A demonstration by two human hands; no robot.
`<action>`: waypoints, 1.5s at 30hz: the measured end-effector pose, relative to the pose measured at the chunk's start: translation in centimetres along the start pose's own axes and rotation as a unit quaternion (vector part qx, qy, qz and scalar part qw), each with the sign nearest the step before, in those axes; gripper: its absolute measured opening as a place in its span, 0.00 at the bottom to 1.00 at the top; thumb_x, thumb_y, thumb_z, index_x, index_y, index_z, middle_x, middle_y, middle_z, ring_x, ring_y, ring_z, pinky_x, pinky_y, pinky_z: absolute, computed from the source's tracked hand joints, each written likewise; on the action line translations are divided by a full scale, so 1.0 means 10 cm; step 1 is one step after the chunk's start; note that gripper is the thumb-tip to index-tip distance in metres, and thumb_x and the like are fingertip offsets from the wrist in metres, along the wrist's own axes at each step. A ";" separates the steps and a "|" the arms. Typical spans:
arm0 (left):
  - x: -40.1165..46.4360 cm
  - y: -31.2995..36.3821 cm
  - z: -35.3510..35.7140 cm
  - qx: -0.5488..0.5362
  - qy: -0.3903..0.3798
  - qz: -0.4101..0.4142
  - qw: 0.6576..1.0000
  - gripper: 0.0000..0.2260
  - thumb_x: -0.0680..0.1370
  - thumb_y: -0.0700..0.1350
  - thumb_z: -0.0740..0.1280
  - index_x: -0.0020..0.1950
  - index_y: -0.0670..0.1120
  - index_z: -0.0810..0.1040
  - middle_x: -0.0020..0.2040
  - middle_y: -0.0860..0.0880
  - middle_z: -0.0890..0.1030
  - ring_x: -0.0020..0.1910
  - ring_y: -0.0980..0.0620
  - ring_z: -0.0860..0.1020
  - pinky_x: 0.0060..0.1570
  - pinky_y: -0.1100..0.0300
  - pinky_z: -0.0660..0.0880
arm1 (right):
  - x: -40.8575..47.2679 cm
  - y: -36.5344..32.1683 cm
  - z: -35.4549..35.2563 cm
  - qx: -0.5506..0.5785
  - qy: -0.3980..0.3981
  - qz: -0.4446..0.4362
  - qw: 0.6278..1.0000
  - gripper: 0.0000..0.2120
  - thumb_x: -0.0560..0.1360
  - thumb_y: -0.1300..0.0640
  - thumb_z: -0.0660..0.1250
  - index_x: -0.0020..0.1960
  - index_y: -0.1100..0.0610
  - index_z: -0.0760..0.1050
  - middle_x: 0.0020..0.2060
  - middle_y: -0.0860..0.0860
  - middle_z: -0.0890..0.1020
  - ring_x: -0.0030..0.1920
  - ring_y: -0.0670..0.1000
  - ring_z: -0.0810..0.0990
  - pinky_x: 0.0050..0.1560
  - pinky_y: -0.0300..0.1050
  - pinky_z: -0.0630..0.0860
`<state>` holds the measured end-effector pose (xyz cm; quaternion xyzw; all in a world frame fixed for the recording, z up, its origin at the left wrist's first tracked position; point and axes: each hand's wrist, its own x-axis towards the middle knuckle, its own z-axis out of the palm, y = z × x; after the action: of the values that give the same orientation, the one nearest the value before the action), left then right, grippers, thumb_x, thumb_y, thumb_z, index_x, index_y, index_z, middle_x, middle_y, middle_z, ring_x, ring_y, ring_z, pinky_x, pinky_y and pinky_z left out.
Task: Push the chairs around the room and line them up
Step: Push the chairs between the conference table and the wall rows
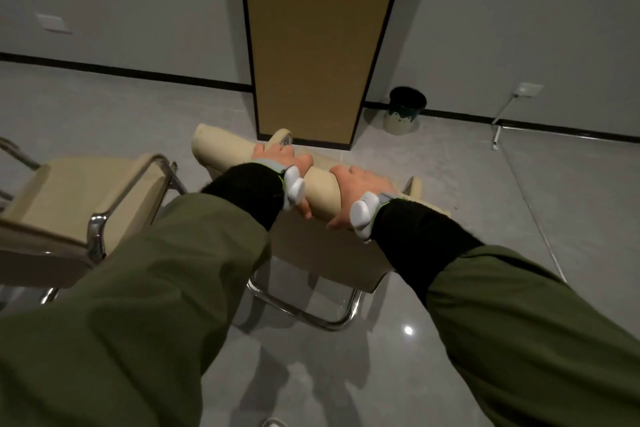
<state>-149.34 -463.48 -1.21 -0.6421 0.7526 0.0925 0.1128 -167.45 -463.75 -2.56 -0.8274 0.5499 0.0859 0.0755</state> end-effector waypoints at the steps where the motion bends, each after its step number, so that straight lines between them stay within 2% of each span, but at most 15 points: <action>1: 0.00 -0.01 0.02 -0.001 0.008 0.002 1.000 0.37 0.57 0.71 0.74 0.59 0.58 0.69 0.50 0.50 0.69 0.57 0.43 0.71 0.63 0.43 0.63 | 0.01 0.00 -0.01 0.001 -0.002 0.000 1.000 0.47 0.52 0.35 0.80 0.66 0.44 0.65 0.52 0.50 0.76 0.50 0.57 0.78 0.47 0.51 0.78; 5: -0.05 -0.02 0.06 -0.012 0.012 0.001 1.000 0.37 0.57 0.71 0.74 0.60 0.58 0.69 0.53 0.49 0.69 0.58 0.43 0.69 0.64 0.42 0.63 | -0.02 -0.04 -0.02 0.005 -0.007 0.004 1.000 0.46 0.53 0.35 0.80 0.66 0.43 0.65 0.52 0.49 0.76 0.50 0.57 0.79 0.47 0.50 0.78; 11: -0.23 0.08 0.09 -0.018 0.022 -0.021 0.999 0.36 0.60 0.68 0.77 0.62 0.55 0.69 0.53 0.49 0.70 0.59 0.43 0.70 0.65 0.42 0.64 | -0.16 -0.07 0.03 0.004 0.001 0.000 1.000 0.48 0.51 0.36 0.81 0.66 0.43 0.64 0.52 0.50 0.76 0.49 0.57 0.79 0.45 0.49 0.78; 16: -0.34 0.18 0.12 -0.028 0.013 -0.045 0.998 0.35 0.60 0.67 0.77 0.60 0.55 0.69 0.51 0.49 0.69 0.59 0.44 0.70 0.63 0.44 0.63 | -0.23 -0.02 0.05 0.008 -0.006 -0.022 1.000 0.47 0.51 0.35 0.81 0.65 0.43 0.64 0.51 0.49 0.76 0.50 0.57 0.79 0.47 0.51 0.78; 22: -0.53 0.33 0.18 -0.031 0.000 -0.093 0.995 0.35 0.61 0.67 0.77 0.60 0.55 0.69 0.56 0.47 0.72 0.60 0.43 0.70 0.63 0.44 0.64 | -0.31 0.06 0.09 0.000 -0.010 -0.072 0.997 0.47 0.51 0.35 0.80 0.66 0.44 0.65 0.49 0.50 0.76 0.49 0.57 0.79 0.48 0.50 0.78; 26: -0.68 0.48 0.24 -0.030 -0.003 -0.135 0.990 0.36 0.61 0.68 0.76 0.63 0.56 0.68 0.60 0.46 0.73 0.61 0.42 0.70 0.64 0.43 0.64 | -0.40 0.13 0.12 -0.017 -0.005 -0.112 0.994 0.48 0.51 0.35 0.81 0.66 0.44 0.65 0.47 0.50 0.75 0.48 0.57 0.79 0.42 0.47 0.75; 29: -0.79 0.66 0.23 -0.028 -0.022 -0.163 0.986 0.39 0.61 0.68 0.75 0.66 0.56 0.66 0.64 0.45 0.72 0.64 0.41 0.69 0.66 0.42 0.63 | -0.49 0.21 0.16 -0.025 0.002 -0.132 0.991 0.50 0.50 0.36 0.82 0.67 0.45 0.64 0.50 0.50 0.76 0.48 0.57 0.79 0.39 0.46 0.73; 32: -0.89 0.84 0.22 -0.033 -0.032 -0.182 0.982 0.40 0.62 0.68 0.77 0.67 0.56 0.66 0.67 0.45 0.71 0.66 0.41 0.68 0.68 0.42 0.62 | -0.58 0.30 0.21 -0.023 0.006 -0.151 0.988 0.50 0.51 0.36 0.81 0.67 0.44 0.63 0.52 0.51 0.76 0.50 0.58 0.78 0.41 0.47 0.71; 37: -1.02 1.08 0.26 -0.035 -0.027 -0.213 0.976 0.39 0.59 0.69 0.76 0.65 0.56 0.68 0.61 0.46 0.73 0.61 0.42 0.71 0.63 0.44 0.66 | -0.71 0.43 0.21 -0.003 -0.014 -0.167 0.986 0.45 0.54 0.33 0.79 0.65 0.46 0.66 0.52 0.52 0.76 0.51 0.58 0.78 0.45 0.49 0.73; 45: -1.20 1.44 0.39 -0.030 -0.017 -0.260 0.965 0.39 0.58 0.70 0.75 0.63 0.58 0.67 0.58 0.47 0.73 0.60 0.43 0.71 0.61 0.45 0.67 | -0.99 0.64 0.22 -0.016 -0.008 -0.213 0.977 0.42 0.56 0.35 0.79 0.63 0.49 0.68 0.52 0.53 0.75 0.50 0.58 0.78 0.44 0.48 0.72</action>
<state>-161.54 -448.72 -1.58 -0.8170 0.5548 0.0932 0.1266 -177.20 -456.86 -2.69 -0.9257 0.3594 0.0832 0.0834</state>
